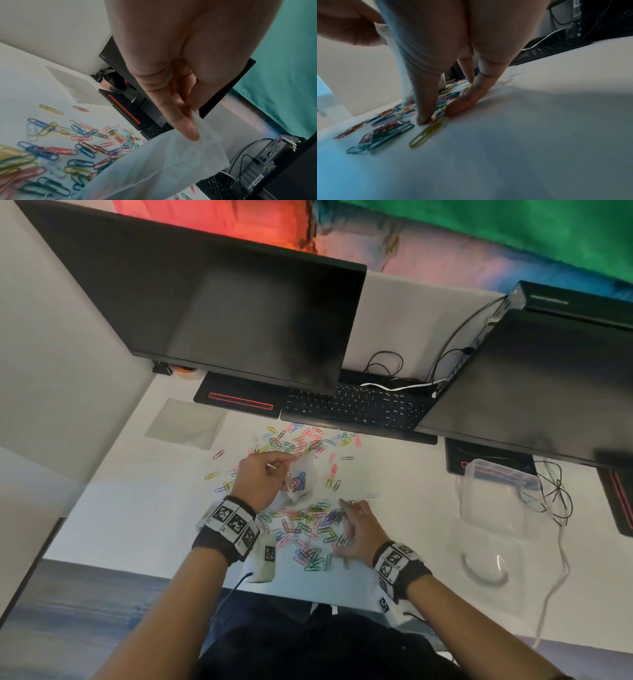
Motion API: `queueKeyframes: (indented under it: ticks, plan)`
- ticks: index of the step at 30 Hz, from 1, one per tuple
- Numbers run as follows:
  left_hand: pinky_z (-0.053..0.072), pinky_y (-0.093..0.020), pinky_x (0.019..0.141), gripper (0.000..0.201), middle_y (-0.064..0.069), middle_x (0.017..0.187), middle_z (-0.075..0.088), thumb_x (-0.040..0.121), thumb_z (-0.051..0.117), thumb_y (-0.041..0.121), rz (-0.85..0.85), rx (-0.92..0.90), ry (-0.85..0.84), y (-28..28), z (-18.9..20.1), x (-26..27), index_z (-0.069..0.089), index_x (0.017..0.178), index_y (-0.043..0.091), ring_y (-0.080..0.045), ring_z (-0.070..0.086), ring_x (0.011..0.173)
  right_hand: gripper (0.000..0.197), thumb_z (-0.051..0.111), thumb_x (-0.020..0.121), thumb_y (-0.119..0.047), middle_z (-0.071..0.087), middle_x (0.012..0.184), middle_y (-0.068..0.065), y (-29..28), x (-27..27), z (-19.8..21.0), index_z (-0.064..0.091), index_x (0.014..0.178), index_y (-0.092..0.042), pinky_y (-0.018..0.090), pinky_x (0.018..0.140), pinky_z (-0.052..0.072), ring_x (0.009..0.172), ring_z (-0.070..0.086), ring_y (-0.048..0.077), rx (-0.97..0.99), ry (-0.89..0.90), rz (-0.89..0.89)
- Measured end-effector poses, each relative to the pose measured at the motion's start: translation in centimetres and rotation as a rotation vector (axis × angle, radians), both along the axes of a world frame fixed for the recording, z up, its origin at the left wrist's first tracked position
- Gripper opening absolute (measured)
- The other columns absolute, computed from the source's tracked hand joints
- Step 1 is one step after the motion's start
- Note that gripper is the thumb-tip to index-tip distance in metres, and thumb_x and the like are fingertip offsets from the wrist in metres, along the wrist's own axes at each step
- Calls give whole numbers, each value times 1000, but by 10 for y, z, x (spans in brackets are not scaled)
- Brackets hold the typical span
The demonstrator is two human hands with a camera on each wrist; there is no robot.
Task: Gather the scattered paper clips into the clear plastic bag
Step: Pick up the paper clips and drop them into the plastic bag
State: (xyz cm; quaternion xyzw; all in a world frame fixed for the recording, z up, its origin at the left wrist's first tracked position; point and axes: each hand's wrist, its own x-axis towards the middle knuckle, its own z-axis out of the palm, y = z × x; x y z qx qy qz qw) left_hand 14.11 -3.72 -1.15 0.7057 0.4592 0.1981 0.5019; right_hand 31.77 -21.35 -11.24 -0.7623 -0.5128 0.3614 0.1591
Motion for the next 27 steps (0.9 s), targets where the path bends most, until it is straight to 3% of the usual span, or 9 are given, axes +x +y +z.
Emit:
queueKeyframes:
  ticks: [3,5,7,9,12,18,22,25,27]
  plan:
    - [64,-38,69,25,-5,90,73,97,58,7,1,3,0,-2,1,-1,76,100,24,-27,74,65,107,86,63,-38,31,120,0,8,-3,-3,27,149,-19,24,88,52,90,52,11,60,-10,-34]
    - [64,-34,67,25,-5,89,72,97,57,7,-8,1,6,-3,3,-1,75,102,23,-26,74,65,96,82,68,-38,28,131,3,11,-6,-5,31,148,-22,32,106,42,114,47,19,68,-76,20]
    - [63,-30,65,24,-4,88,72,97,57,7,-8,-6,8,-4,3,-1,75,103,22,-25,74,65,74,73,79,-35,28,141,6,13,-10,-5,41,144,-24,33,111,30,127,36,24,61,-131,76]
    - [63,-32,67,25,-2,91,72,97,57,7,-2,-19,1,-3,4,-2,75,103,24,-25,74,66,52,66,86,-28,38,137,8,14,-11,-5,52,136,-22,33,108,30,123,38,24,86,-176,102]
    - [64,-38,71,25,0,91,71,98,56,7,-2,-33,5,-2,-1,-2,75,105,21,-25,74,67,25,60,91,-21,55,107,8,17,-11,-6,70,113,-13,33,92,47,98,52,23,163,-248,129]
    - [63,-48,72,24,-7,88,73,97,57,6,-29,-97,-27,-7,-13,4,76,107,18,-32,74,71,20,56,92,-16,64,97,8,27,6,0,74,99,-9,33,84,50,87,59,21,96,-281,67]
    - [63,-50,68,24,-14,86,73,97,57,5,-44,-133,-24,-15,-16,10,76,102,19,-35,73,71,11,71,84,-18,73,86,3,30,31,9,77,90,-11,21,80,51,74,62,12,114,-84,-310]
    - [63,-50,64,22,-10,86,73,98,57,8,-62,-147,9,-19,-16,17,75,103,19,-30,74,69,14,73,83,-13,75,89,10,33,44,29,75,95,-5,26,80,58,72,71,10,133,359,-602]
    - [64,-46,64,22,-8,83,72,98,56,5,-68,-141,24,-21,-15,22,74,107,12,-24,72,63,18,70,85,-7,73,96,19,38,44,49,72,101,0,32,80,59,82,73,20,213,650,-680]
